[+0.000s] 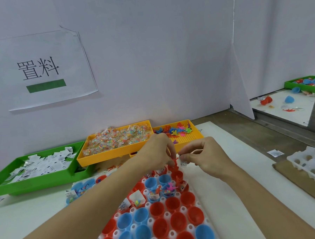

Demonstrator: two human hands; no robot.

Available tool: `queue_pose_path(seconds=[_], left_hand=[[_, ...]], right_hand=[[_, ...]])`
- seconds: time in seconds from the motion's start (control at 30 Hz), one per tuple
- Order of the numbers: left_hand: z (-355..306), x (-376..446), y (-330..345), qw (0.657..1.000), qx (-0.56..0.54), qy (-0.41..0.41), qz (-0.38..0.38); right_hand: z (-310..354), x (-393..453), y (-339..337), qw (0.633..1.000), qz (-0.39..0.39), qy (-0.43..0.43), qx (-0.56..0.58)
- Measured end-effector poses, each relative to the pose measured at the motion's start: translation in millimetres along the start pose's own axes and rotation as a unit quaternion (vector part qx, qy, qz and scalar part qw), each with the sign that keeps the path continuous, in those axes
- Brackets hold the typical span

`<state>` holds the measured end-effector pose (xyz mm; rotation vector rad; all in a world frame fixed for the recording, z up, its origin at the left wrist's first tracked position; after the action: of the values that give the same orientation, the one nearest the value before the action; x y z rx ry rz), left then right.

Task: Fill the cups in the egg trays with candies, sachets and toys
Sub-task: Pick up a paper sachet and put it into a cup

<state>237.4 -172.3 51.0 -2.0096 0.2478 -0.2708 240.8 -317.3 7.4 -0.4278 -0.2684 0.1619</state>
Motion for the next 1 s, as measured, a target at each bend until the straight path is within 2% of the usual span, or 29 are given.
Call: queue_pose_path(seconds=[0.5, 1.0], left_hand=[[1, 4, -2, 0.999, 0.017, 0.025, 0.019], [3, 3, -2, 0.999, -0.003, 0.021, 0.032]], right_hand=[[8, -3, 8, 0.998, 0.029, -0.044, 0.018], [6, -3, 19, 0.995, 0.007, -0.047, -0.088]])
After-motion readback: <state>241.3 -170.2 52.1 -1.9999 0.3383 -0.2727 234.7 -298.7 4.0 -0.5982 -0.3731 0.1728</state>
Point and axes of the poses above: each hand's wrist, its own x-axis towards the middle knuckle, its own y-axis out of the palm, z = x × y, the point moved 5 cm from there along x, towards the middle knuckle, and after that the axes turned 6 degrees about -x, right-handed, at the moved point
